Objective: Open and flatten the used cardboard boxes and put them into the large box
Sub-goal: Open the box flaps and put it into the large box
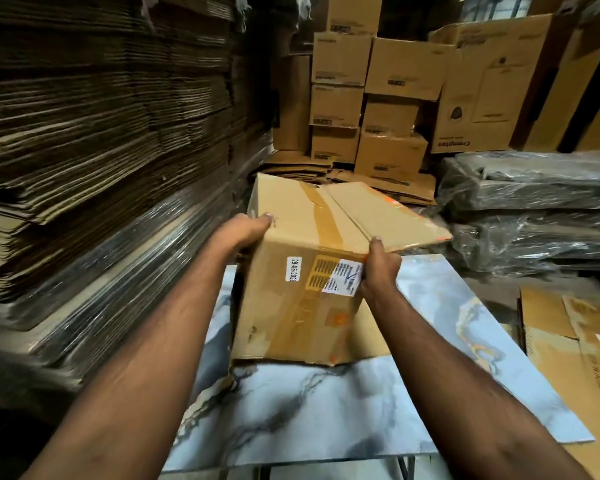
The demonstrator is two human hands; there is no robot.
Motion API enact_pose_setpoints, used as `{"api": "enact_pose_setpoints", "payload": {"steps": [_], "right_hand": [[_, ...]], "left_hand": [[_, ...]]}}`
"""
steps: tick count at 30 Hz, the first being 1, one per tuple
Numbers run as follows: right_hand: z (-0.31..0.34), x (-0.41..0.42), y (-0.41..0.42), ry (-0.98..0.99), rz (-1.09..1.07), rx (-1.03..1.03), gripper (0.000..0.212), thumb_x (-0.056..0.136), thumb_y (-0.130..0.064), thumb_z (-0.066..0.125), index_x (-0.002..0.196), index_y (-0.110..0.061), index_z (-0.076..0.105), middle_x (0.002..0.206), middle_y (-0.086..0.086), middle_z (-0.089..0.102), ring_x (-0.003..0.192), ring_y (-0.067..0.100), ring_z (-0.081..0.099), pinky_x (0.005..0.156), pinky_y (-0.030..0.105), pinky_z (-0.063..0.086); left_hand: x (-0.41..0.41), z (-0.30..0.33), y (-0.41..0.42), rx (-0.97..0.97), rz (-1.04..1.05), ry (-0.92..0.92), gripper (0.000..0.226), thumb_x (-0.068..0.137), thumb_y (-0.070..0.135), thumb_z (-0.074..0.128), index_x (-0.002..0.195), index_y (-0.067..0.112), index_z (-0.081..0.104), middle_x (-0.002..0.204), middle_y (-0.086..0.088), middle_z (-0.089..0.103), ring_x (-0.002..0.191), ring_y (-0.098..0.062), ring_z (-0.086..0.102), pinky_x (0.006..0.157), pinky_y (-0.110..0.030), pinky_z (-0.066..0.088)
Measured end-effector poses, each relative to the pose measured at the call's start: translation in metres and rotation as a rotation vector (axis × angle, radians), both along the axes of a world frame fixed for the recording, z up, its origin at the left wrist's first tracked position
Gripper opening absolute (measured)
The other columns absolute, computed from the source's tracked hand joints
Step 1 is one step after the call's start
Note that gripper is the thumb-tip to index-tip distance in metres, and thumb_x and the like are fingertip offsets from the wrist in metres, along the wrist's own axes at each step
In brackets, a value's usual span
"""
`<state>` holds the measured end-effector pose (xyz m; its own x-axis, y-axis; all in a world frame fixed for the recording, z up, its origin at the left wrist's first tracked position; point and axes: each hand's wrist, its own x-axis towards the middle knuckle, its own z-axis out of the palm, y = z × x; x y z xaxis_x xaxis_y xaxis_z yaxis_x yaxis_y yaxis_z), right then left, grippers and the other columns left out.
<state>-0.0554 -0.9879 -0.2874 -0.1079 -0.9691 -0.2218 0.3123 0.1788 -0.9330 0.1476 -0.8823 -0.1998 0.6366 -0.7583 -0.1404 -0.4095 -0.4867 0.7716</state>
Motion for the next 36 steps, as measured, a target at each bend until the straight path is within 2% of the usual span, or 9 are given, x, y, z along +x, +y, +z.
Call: {"api": "enact_pose_setpoints", "payload": {"steps": [6, 9, 12, 14, 20, 23, 29, 33, 36], "right_hand": [[-0.044, -0.027, -0.003, -0.155, 0.02, 0.182, 0.042, 0.096, -0.04, 0.062, 0.119, -0.006, 0.057, 0.106, 0.01, 0.068, 0.083, 0.025, 0.068, 0.066, 0.034, 0.056], [-0.094, -0.048, -0.037, -0.167, 0.072, 0.308, 0.065, 0.089, -0.065, 0.055, 0.127, -0.012, 0.056, 0.114, 0.013, 0.071, 0.093, 0.036, 0.071, 0.077, 0.055, 0.059], [-0.113, -0.076, -0.036, -0.228, 0.094, 0.445, 0.076, 0.088, -0.077, 0.037, 0.124, -0.014, 0.057, 0.114, 0.016, 0.07, 0.099, 0.038, 0.069, 0.087, 0.062, 0.053], [-0.109, -0.093, -0.014, -0.203, 0.126, 0.575, 0.071, 0.094, -0.072, 0.029, 0.109, -0.011, 0.062, 0.104, 0.018, 0.069, 0.095, 0.035, 0.065, 0.095, 0.058, 0.049], [-0.138, -0.138, -0.007, 0.223, 0.32, 0.685, 0.031, 0.09, -0.015, 0.036, 0.085, -0.006, 0.065, 0.074, 0.012, 0.066, 0.072, 0.029, 0.061, 0.067, 0.036, 0.052], [-0.117, -0.164, 0.002, 0.315, 0.382, 0.68, 0.025, 0.095, -0.015, 0.035, 0.073, -0.01, 0.047, 0.055, 0.009, 0.049, 0.05, 0.023, 0.045, 0.055, 0.027, 0.042], [-0.094, -0.176, -0.012, 0.387, 0.085, 0.267, 0.014, 0.089, -0.01, 0.046, 0.084, -0.013, 0.059, 0.081, 0.009, 0.057, 0.072, 0.023, 0.052, 0.063, 0.031, 0.04], [-0.06, -0.162, -0.014, 0.68, 0.043, -0.133, 0.022, 0.092, -0.011, 0.053, 0.101, -0.01, 0.073, 0.098, 0.003, 0.069, 0.095, 0.019, 0.06, 0.083, 0.03, 0.046], [-0.045, -0.147, -0.016, 0.863, 0.081, -0.316, 0.023, 0.091, -0.009, 0.055, 0.105, -0.007, 0.074, 0.104, 0.005, 0.072, 0.099, 0.021, 0.063, 0.083, 0.027, 0.046]], "left_hand": [[-0.027, -0.055, -0.004, -0.057, -0.307, 0.124, 0.122, 0.049, 0.092, 0.065, 0.15, 0.033, 0.029, 0.138, 0.001, 0.058, 0.118, -0.021, 0.061, 0.105, -0.048, 0.047], [-0.06, -0.067, -0.008, -0.017, -0.405, -0.033, 0.13, 0.058, 0.082, 0.069, 0.154, 0.042, -0.01, 0.166, -0.003, 0.01, 0.15, -0.031, 0.016, 0.118, -0.061, 0.019], [-0.097, -0.071, -0.022, -0.036, -0.489, -0.229, 0.121, 0.076, 0.067, 0.066, 0.153, 0.034, -0.022, 0.164, 0.002, -0.019, 0.151, -0.026, -0.015, 0.12, -0.06, -0.001], [-0.128, -0.07, -0.034, -0.025, -0.57, -0.369, 0.112, 0.085, 0.058, 0.064, 0.154, 0.03, -0.02, 0.163, 0.0, -0.02, 0.151, -0.027, -0.014, 0.121, -0.055, -0.002], [-0.183, -0.105, -0.068, 0.053, -0.703, -0.672, 0.108, 0.085, 0.062, 0.062, 0.157, 0.025, -0.009, 0.166, -0.003, -0.01, 0.152, -0.029, 0.001, 0.12, -0.048, 0.008], [-0.185, -0.118, -0.071, 0.023, -0.786, -0.737, 0.097, 0.089, 0.061, 0.055, 0.158, 0.025, -0.004, 0.166, -0.002, -0.005, 0.152, -0.025, 0.003, 0.121, -0.046, 0.011], [-0.192, -0.131, -0.079, -0.06, -0.997, -0.549, 0.056, 0.102, 0.038, 0.044, 0.152, 0.014, 0.035, 0.162, -0.006, 0.026, 0.149, -0.02, 0.023, 0.122, -0.035, 0.021], [-0.191, -0.125, -0.08, -0.231, -0.776, -0.672, 0.037, 0.1, 0.019, 0.049, 0.134, 0.012, 0.059, 0.147, -0.006, 0.051, 0.136, -0.022, 0.044, 0.112, -0.032, 0.032], [-0.178, -0.126, -0.076, -0.101, -0.569, -0.704, 0.044, 0.1, 0.036, 0.046, 0.14, 0.021, 0.052, 0.153, -0.007, 0.042, 0.146, -0.026, 0.028, 0.119, -0.048, 0.014]]}}
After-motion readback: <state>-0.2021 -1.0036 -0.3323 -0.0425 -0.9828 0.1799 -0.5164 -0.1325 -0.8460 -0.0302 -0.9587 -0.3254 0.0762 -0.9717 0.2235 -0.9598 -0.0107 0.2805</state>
